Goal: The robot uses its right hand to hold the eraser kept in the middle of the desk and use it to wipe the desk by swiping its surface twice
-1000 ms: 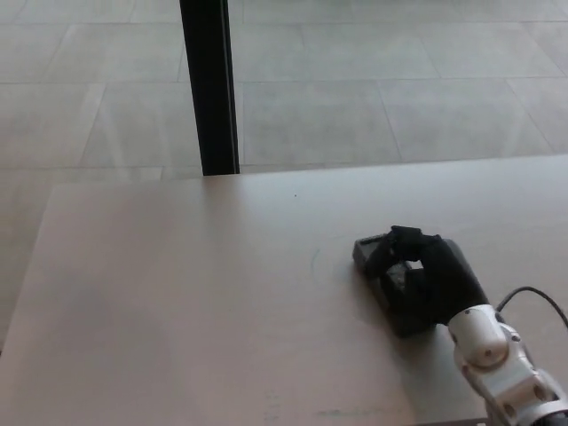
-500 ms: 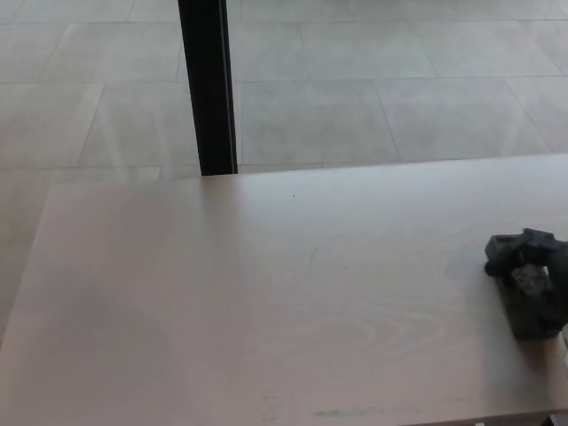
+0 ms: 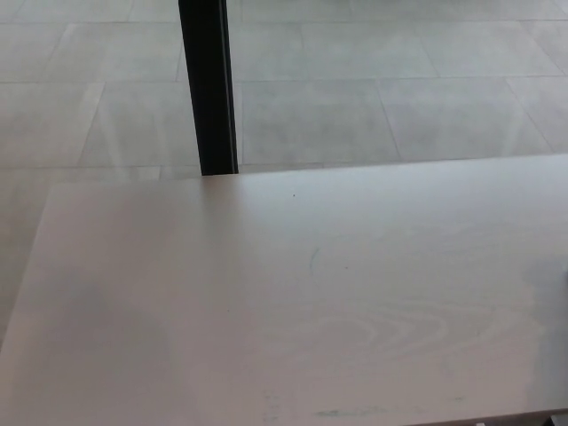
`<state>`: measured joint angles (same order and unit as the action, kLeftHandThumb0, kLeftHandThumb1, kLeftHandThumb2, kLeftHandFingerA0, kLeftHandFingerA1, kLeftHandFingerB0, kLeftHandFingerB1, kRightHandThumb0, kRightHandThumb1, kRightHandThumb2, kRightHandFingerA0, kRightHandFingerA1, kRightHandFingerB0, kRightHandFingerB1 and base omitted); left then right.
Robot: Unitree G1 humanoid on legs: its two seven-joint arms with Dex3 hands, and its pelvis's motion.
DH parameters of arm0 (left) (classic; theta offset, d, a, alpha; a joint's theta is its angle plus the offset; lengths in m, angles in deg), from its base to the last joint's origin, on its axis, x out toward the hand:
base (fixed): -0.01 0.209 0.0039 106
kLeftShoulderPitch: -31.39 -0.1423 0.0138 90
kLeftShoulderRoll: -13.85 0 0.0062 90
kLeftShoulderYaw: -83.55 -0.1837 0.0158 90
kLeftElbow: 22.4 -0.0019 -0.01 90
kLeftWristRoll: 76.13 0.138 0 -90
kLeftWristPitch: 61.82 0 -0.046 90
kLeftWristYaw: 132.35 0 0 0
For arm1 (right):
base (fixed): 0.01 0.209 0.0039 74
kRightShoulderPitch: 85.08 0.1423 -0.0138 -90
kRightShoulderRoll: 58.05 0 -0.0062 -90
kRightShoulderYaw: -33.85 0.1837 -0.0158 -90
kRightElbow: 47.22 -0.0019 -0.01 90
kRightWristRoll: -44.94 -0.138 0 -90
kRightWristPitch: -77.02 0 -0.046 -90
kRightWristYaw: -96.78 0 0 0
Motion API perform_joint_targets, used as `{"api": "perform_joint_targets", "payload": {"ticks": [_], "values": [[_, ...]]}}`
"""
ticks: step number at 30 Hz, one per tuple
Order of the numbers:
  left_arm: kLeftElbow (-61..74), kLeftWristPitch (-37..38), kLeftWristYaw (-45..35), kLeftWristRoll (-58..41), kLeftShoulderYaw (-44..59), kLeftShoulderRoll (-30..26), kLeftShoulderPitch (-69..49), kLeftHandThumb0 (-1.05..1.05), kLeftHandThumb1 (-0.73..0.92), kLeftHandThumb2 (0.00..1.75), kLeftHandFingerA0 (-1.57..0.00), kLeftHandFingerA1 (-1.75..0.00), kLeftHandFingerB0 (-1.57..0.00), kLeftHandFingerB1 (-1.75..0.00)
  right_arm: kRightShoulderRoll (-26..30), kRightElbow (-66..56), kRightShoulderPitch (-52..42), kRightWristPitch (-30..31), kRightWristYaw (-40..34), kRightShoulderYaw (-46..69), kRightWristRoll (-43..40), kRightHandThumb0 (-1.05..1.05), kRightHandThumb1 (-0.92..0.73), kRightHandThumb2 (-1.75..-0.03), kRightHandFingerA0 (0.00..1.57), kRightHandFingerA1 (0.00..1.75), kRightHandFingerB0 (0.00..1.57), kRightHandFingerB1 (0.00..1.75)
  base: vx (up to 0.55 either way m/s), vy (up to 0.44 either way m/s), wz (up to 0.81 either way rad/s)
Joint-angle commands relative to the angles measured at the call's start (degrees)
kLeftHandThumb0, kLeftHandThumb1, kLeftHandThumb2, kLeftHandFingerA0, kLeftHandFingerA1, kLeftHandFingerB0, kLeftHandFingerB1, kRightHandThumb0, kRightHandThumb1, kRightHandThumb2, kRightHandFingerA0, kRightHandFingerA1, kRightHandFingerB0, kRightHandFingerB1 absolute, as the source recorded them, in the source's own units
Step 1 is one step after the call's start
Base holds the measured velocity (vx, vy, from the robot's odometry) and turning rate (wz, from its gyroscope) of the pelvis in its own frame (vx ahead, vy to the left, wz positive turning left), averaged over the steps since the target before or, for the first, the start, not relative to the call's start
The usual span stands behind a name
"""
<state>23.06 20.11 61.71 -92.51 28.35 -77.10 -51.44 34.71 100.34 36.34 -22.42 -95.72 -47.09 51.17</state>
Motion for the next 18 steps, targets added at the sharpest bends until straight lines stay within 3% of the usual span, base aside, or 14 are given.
{"api": "perform_joint_targets", "payload": {"ticks": [1, 2, 3, 4, 6, 10, 11, 12, 13, 14, 15, 16, 18], "values": [[0.2, -0.4, 0.0, -0.6, -0.2, -0.1, -0.4, -0.74, 0.77, 0.62, -0.46, -1.21, -0.49, -0.96, -1.2, 1.9, -2.2, 5.0, -0.5, 0.2, -0.9, -0.28, -0.58, -0.96, 1.17, 1.75, 0.77, 1.5, 0.0, 0.0, 0.0], [0.3, -0.3, 0.4, -0.7, -0.1, 0.2, -0.1, -0.73, 0.76, 0.63, -0.45, -1.24, -0.49, -1.0, -1.8, 1.5, -2.1, 5.1, -0.8, 0.1, -0.9, -0.32, -0.57, -0.92, 0.98, 1.75, 0.79, 1.56, 0.0, 0.0, 0.0], [0.2, -0.9, 0.6, -1.0, 0.0, 0.1, 0.4, -0.74, 0.76, 0.62, -0.44, -1.22, -0.49, -1.01, -2.7, 1.5, -1.9, 4.6, 0.2, 0.2, -1.5, -0.29, -0.56, -0.91, 0.94, 1.75, 0.74, 1.61, 0.0, 0.0, 0.0], [0.1, -0.8, 0.5, -1.0, 0.0, 0.1, 0.4, -0.74, 0.76, 0.62, -0.42, -1.19, -0.49, -1.0, -3.4, 0.5, -1.8, 5.8, 0.4, -0.6, -0.9, -0.3, -0.61, -0.81, 0.95, 1.75, 0.7, 1.5, 0.0, 0.0, 0.0], [0.6, -0.8, 0.8, -1.1, 0.0, 0.2, 0.3, -0.74, 0.74, 0.63, -0.45, -1.26, -0.5, -1.02, -5.2, -1.4, -2.2, 5.1, 2.3, -1.9, -0.9, -0.28, -0.56, -0.92, 0.97, 1.75, 0.73, 1.56, 0.0, 0.0, 0.0], [0.7, -1.3, 1.1, -0.9, -0.1, 0.0, 0.6, -0.75, 0.75, 0.62, -0.46, -1.22, -0.5, -1.0, -10.6, -6.0, -2.7, 7.2, 3.1, -4.5, -0.9, -0.25, -0.56, -0.94, 0.96, 1.75, 0.79, 1.51, 0.0, 0.0, 0.0], [0.5, -1.3, 1.1, -1.2, 0.1, 0.0, 0.9, -0.74, 0.76, 0.62, -0.45, -1.22, -0.51, -0.98, -12.8, -8.0, -3.3, 8.0, 2.5, -5.5, -0.8, -0.22, -0.59, -0.85, 1.13, 1.71, 0.71, 1.39, 0.0, 0.0, 0.0], [0.5, -1.4, 0.9, -1.1, 0.0, 0.0, 0.9, -0.74, 0.76, 0.62, -0.45, -1.22, -0.51, -0.98, -13.5, -9.0, -3.6, 8.9, 2.2, -6.0, -0.6, -0.22, -0.59, -0.85, 1.13, 1.71, 0.71, 1.39, 0.0, 0.0, 0.0], [0.3, -1.1, 0.9, -0.3, -0.6, -0.2, 0.7, -0.74, 0.77, 0.62, -0.46, -1.19, -0.52, -0.96, -14.9, -10.8, -4.4, 9.6, 2.4, -7.1, -0.3, -0.23, -0.59, -0.88, 0.97, 1.72, 0.76, 1.48, 0.0, 0.0, 0.0], [-0.1, -1.2, 1.4, -0.6, -0.3, -0.2, 1.0, -0.74, 0.75, 0.62, -0.48, -1.19, -0.52, -0.96, -16.2, -11.8, -5.0, 9.4, 3.8, -7.4, -1.2, -0.2, -0.55, -1.0, 0.96, 1.73, 0.78, 1.49, 0.0, 0.0, 0.0], [-0.1, -1.2, 1.4, -0.6, -0.3, -0.2, 1.1, -0.74, 0.75, 0.62, -0.48, -1.19, -0.52, -0.96, -16.3, -12.5, -5.3, 9.7, 3.9, -7.5, -1.3, -0.2, -0.55, -1.0, 0.96, 1.73, 0.78, 1.49, 0.0, 0.0, 0.0], [0.5, -0.9, 1.2, -1.2, 0.1, 0.1, 0.8, -0.73, 0.75, 0.62, -0.46, -1.2, -0.51, -0.96, -19.3, -16.6, -7.1, 12.6, 3.1, -10.6, 0.5, -0.3, -0.5, -1.13, 1.24, 1.38, 0.98, 1.24, 0.0, 0.0, 0.0], [0.7, -0.8, 1.1, -1.2, 0.1, 0.2, 0.7, -0.74, 0.75, 0.63, -0.46, -1.23, -0.52, -0.98, -20.1, -17.9, -7.7, 13.5, 2.9, -11.4, 0.7, -0.3, -0.51, -1.12, 1.26, 1.4, 0.97, 1.23, 0.0, 0.0, 0.0]]}}
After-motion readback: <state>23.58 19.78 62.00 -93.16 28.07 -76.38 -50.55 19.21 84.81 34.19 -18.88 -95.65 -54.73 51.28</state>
